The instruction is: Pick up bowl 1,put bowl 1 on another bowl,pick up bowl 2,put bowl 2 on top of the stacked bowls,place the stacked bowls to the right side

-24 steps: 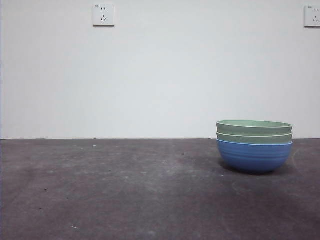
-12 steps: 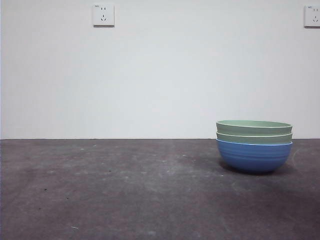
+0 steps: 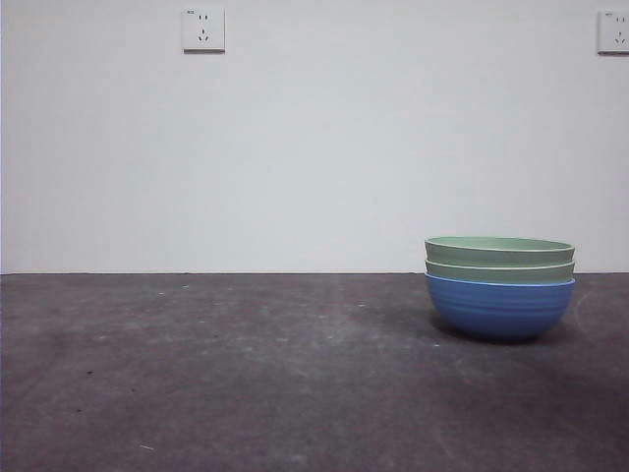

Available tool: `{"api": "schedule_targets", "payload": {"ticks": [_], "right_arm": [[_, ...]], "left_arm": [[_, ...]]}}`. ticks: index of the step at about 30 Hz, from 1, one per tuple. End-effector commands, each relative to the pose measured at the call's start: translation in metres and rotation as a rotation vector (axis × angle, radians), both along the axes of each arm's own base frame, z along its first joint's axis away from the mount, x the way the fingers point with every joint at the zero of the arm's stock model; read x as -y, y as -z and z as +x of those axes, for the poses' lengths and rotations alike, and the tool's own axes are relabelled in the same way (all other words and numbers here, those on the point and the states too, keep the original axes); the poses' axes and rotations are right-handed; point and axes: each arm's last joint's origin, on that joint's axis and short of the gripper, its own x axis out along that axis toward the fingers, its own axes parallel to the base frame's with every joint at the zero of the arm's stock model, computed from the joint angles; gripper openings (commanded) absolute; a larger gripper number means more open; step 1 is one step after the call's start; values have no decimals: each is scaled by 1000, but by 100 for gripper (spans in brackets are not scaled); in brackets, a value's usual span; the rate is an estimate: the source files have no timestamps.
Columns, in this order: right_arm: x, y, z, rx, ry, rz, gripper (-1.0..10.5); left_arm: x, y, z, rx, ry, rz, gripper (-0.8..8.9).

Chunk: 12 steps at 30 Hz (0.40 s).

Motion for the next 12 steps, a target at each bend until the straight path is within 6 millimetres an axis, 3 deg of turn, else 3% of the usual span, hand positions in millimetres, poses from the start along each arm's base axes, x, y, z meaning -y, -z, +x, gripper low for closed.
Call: {"api": "schedule_targets", "payload": {"ticks": [1,12], "right_arm": [[0,5,1,-16,6,32,4],[0,5,1,-16,7,31,4]], "left_arm": [[0,5,1,-10,-5,-6,-3],[0,5,1,-10,-5,-6,-3]]}}
